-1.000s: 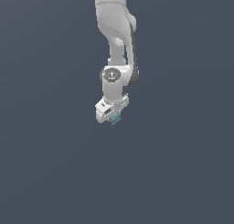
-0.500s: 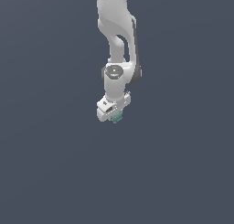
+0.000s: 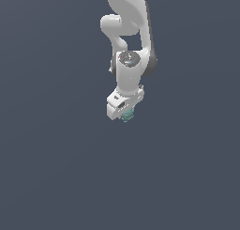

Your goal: Pick up the object and move it to a goal position.

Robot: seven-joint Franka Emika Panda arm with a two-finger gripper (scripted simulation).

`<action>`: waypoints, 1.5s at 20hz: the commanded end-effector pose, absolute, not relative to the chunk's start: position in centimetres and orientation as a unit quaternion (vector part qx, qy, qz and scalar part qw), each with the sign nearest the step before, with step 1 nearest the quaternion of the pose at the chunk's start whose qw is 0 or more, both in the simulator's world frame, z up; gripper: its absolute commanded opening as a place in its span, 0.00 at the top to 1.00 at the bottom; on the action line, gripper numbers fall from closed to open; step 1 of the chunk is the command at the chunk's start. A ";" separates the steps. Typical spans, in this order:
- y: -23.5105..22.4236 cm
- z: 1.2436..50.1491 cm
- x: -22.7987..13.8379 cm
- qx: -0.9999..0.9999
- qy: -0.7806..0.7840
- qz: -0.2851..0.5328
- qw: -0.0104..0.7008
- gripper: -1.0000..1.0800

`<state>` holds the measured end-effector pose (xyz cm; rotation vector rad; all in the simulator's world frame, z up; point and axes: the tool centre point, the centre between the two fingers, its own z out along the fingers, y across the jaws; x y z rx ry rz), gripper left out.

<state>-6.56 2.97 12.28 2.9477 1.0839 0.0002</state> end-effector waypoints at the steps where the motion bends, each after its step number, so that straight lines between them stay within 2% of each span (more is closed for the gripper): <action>1: 4.4 14.6 -6.1 0.938 0.345 0.000 0.001 1.00; 18: 14.1 30.9 -2.4 0.938 0.346 0.000 0.000 1.00; 30: 18.9 38.9 -0.1 0.939 0.345 0.000 0.000 1.00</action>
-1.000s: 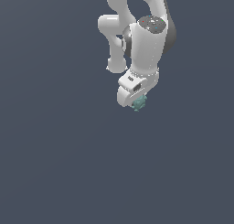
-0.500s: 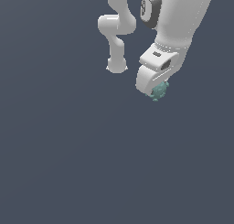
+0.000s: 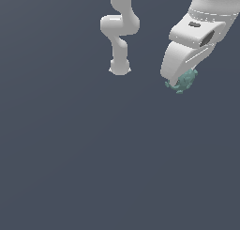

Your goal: Pick up the object and move it to a goal position.

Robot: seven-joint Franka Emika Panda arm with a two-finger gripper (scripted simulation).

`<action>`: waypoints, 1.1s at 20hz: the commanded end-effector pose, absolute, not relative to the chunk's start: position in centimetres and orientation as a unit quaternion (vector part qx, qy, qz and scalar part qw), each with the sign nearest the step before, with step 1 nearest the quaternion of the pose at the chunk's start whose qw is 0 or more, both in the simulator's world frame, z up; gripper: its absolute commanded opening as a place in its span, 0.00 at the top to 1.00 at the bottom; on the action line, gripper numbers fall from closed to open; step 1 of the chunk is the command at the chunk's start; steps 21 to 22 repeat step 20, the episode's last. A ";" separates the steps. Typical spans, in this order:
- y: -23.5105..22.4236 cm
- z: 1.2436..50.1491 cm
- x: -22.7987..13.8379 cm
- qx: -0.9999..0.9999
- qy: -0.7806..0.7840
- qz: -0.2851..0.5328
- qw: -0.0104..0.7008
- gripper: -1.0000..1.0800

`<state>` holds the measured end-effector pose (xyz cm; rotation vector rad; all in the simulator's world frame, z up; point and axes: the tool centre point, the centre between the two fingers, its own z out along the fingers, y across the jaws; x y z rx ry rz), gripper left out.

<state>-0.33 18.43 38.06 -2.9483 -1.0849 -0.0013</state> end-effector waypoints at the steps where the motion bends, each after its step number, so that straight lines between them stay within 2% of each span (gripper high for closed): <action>1: 19.2 39.4 0.1 -0.939 -0.345 0.000 0.000 1.00; 11: 21.1 42.5 1.1 -0.939 -0.345 0.000 0.000 1.00; 22: 21.5 43.1 1.4 -0.939 -0.345 0.000 0.000 1.00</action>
